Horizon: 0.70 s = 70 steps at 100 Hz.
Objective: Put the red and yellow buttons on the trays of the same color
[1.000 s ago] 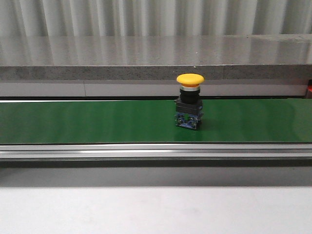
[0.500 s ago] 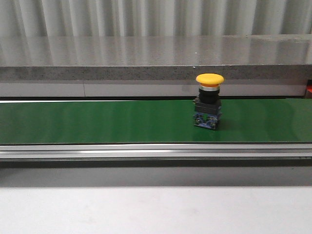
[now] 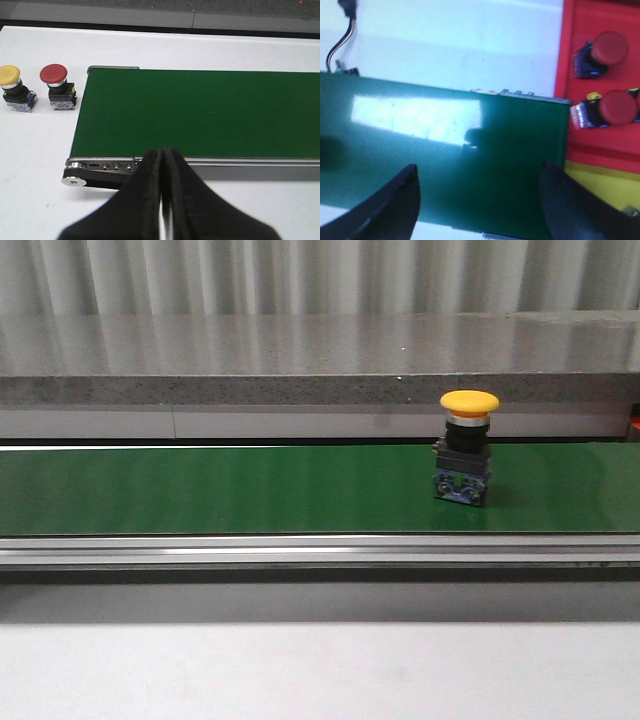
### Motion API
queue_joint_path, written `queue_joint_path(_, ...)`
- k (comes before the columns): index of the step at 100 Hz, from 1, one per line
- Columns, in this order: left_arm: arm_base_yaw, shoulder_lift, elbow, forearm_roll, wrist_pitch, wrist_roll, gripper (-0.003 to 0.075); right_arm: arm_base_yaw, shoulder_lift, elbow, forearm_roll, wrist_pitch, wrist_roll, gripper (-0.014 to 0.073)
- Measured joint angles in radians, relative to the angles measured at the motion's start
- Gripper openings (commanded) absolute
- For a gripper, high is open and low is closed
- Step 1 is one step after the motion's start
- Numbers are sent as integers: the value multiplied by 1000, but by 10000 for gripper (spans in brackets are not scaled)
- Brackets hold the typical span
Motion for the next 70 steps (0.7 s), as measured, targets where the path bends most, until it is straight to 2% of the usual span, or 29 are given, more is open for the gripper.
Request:
queue_joint_path(28, 0, 0, 1, 0, 0, 0, -20, 160, 0, 82, 0, 78, -79, 510)
queue_joint_path(70, 0, 0, 1, 0, 0, 0, -20, 329, 77, 111, 10, -14, -102, 510)
